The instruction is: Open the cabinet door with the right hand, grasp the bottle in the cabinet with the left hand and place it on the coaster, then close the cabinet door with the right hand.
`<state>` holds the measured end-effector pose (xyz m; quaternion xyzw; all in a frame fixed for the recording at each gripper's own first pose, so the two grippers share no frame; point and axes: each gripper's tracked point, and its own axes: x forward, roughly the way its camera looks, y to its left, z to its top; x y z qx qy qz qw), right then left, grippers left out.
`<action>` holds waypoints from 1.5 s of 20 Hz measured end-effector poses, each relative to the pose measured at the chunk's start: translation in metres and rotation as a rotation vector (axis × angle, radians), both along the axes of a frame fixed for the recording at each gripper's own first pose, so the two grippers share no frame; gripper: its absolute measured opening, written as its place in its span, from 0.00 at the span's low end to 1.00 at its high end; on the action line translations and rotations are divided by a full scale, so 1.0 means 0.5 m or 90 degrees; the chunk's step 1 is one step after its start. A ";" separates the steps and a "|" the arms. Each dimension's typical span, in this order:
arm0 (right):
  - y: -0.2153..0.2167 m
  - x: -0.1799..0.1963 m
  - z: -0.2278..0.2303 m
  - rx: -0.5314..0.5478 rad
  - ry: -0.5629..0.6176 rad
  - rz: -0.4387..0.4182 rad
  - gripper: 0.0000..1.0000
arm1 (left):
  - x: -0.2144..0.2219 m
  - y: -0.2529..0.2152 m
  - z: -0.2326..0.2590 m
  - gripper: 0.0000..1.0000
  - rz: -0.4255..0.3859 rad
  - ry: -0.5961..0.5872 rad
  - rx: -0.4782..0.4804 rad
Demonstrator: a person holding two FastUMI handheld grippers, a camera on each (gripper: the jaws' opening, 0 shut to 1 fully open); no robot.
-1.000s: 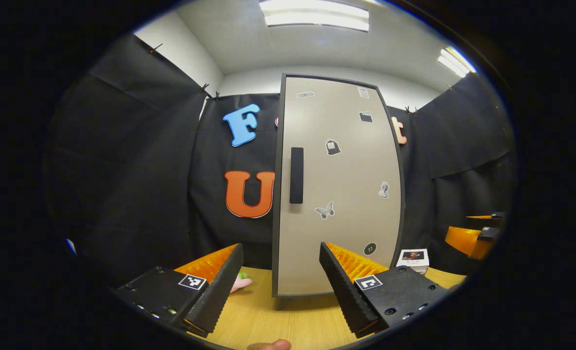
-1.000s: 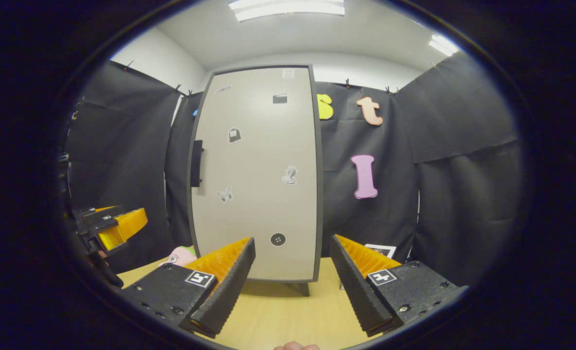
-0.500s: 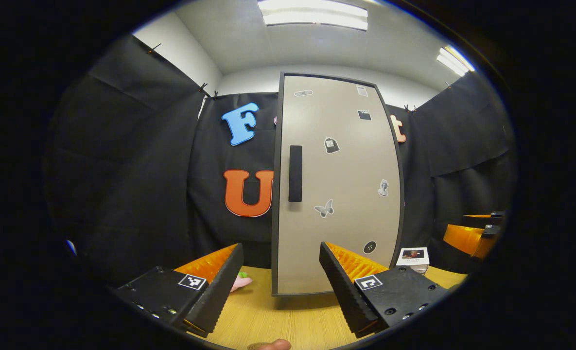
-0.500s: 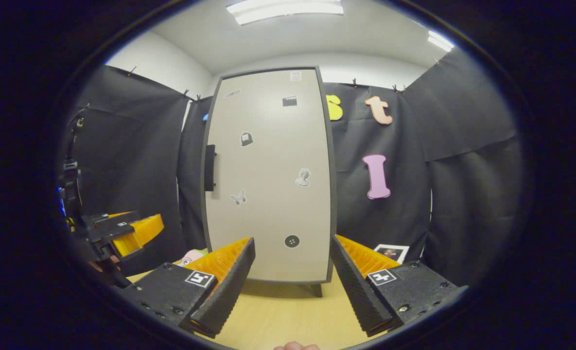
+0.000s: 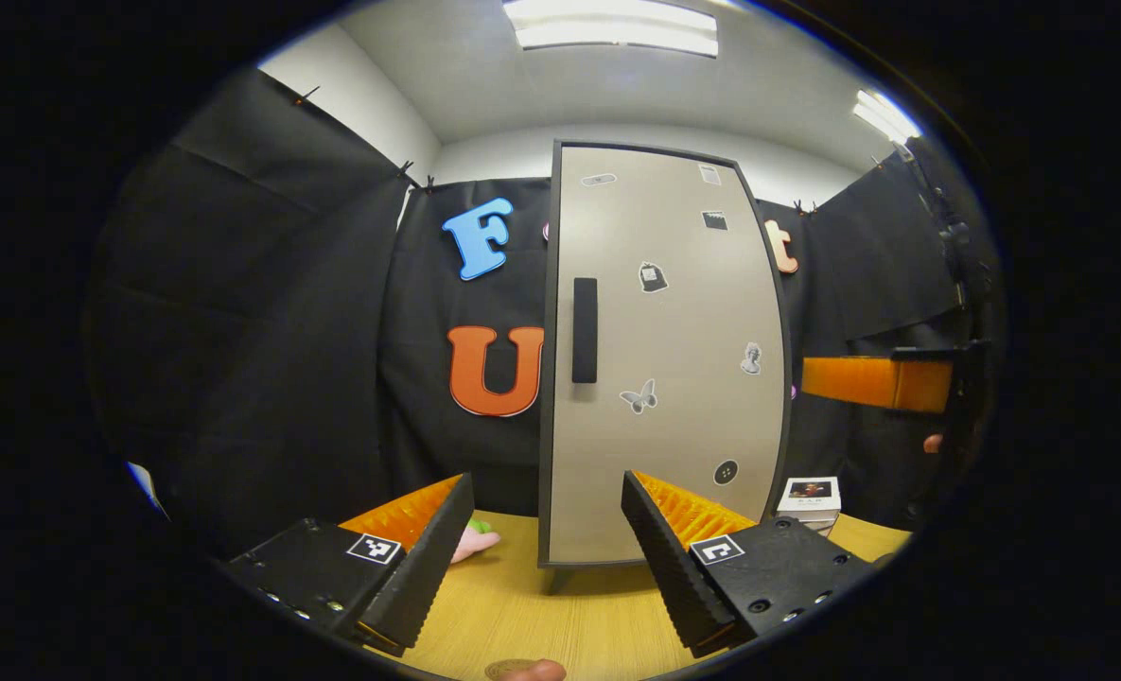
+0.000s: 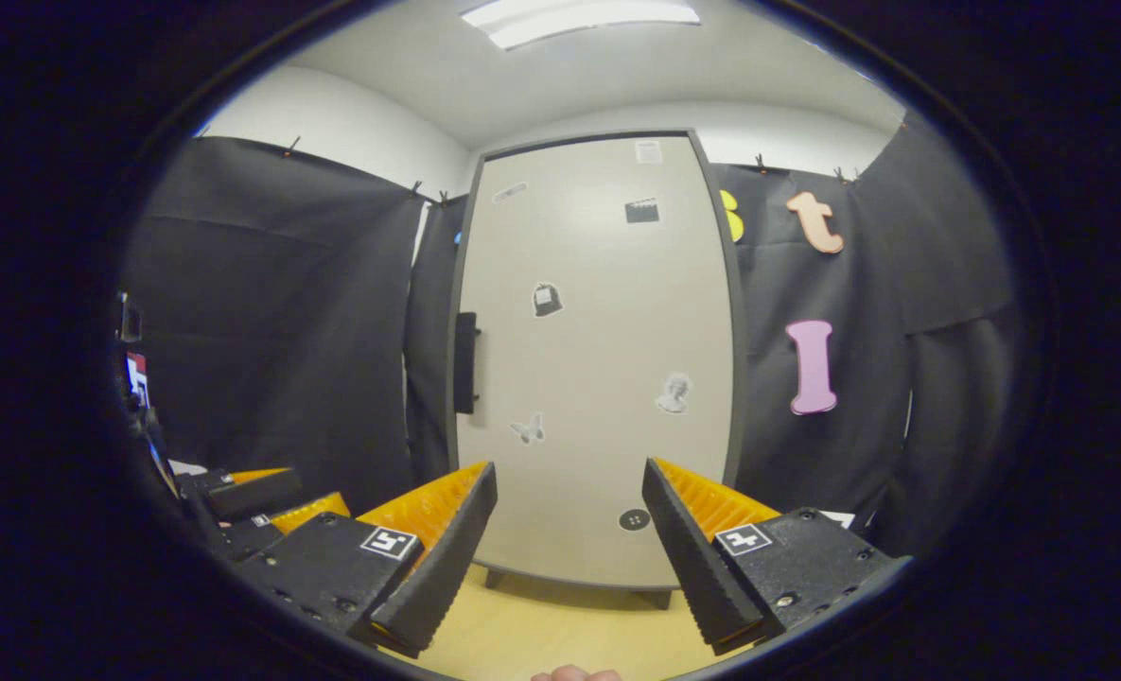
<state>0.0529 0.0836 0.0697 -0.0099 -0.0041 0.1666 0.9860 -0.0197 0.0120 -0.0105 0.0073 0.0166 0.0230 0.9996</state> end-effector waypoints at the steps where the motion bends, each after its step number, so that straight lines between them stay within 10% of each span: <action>1: 0.018 0.018 0.016 -0.004 -0.004 0.015 0.99 | -0.006 0.004 0.000 1.00 0.003 0.001 0.000; 11: 0.247 0.172 0.075 -0.050 -0.004 0.144 0.98 | -0.039 0.054 0.013 0.95 0.038 0.000 0.017; 30: 0.399 0.365 0.049 -0.073 0.032 0.112 0.87 | -0.076 0.115 0.004 0.95 0.071 0.017 0.028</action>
